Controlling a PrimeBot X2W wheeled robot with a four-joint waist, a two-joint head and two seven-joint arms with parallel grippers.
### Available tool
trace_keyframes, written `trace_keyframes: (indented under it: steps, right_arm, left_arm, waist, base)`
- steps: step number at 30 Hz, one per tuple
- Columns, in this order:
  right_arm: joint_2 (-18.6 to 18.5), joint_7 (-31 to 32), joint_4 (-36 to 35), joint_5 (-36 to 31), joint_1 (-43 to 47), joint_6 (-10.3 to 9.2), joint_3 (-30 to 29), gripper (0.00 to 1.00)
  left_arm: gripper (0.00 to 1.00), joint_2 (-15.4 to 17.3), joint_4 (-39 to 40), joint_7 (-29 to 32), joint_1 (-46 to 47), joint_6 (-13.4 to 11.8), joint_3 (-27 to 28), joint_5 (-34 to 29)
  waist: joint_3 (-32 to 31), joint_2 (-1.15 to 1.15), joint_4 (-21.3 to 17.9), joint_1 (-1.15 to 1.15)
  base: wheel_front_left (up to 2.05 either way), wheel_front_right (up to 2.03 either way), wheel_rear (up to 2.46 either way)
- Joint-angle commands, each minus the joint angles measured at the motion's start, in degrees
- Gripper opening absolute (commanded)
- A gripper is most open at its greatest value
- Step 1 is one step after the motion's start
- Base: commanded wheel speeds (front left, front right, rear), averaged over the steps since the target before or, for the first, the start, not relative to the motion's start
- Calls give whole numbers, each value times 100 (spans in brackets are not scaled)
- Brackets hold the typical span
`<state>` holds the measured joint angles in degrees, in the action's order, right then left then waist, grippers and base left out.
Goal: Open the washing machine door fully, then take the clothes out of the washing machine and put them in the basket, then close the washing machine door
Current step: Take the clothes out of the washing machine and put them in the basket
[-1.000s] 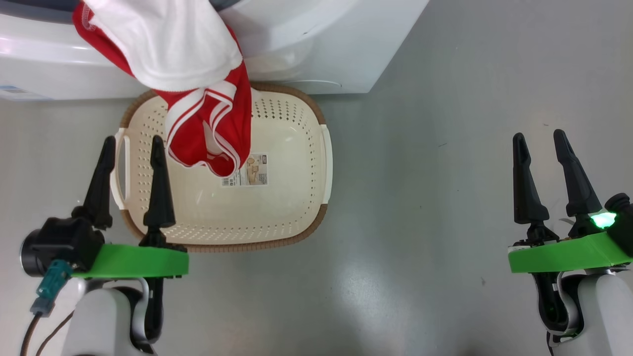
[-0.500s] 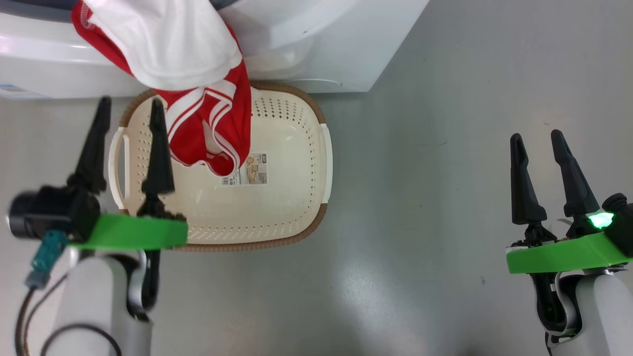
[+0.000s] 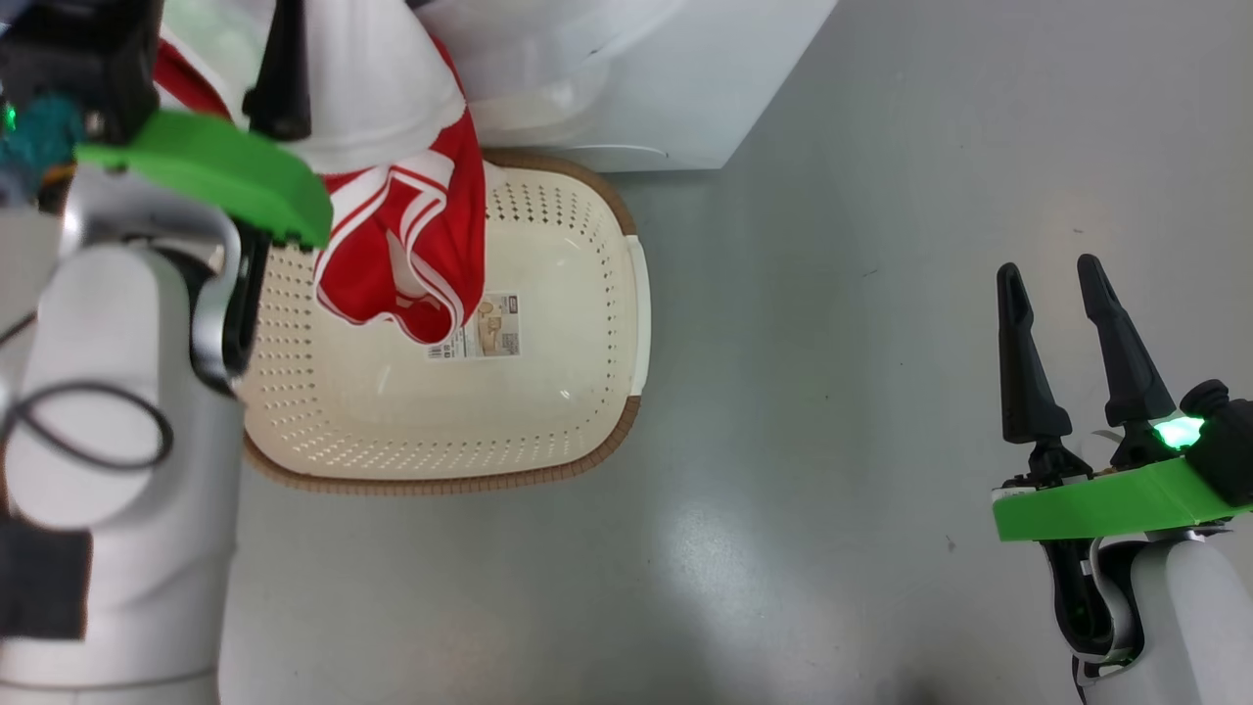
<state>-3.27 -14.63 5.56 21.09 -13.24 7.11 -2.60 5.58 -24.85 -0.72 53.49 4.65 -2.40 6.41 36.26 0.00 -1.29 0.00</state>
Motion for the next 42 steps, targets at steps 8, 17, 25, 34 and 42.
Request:
trace_keyframes:
  steps: [8, 17, 25, 34, 42]
  right_arm:
    - [-6, -37, -127, 1, -26, 37, 167, 100]
    - [6, -37, -115, 35, -142, 37, 227, 100]
    - [15, -37, -109, 44, -180, 37, 234, 100]
    - [22, -37, -110, 48, -207, 37, 228, 100]
    - [25, -37, -103, 27, -148, 37, 165, 100]
  left_arm:
    - [100, 249, -1090, 829, 1080, 80, -61, -63]
    - [100, 400, -2607, 1006, 1932, 63, -189, -110]
    - [84, 427, -3479, 729, 2391, 17, -318, -155]
    - [0, 411, -3991, 270, 2579, 3, -400, -130]
    - [0, 328, -4132, -714, 2505, -103, -359, 6]
  waist:
    - [120, 0, -78, 0]
    - [228, 0, -218, 0]
    - [243, 0, -280, 0]
    - [217, 0, -268, 0]
    - [65, 0, -182, 0]
  base:
    - [0, 0, 0]
    - [0, 0, 0]
    - [0, 0, 0]
    - [0, 0, 0]
    - [0, 0, 0]
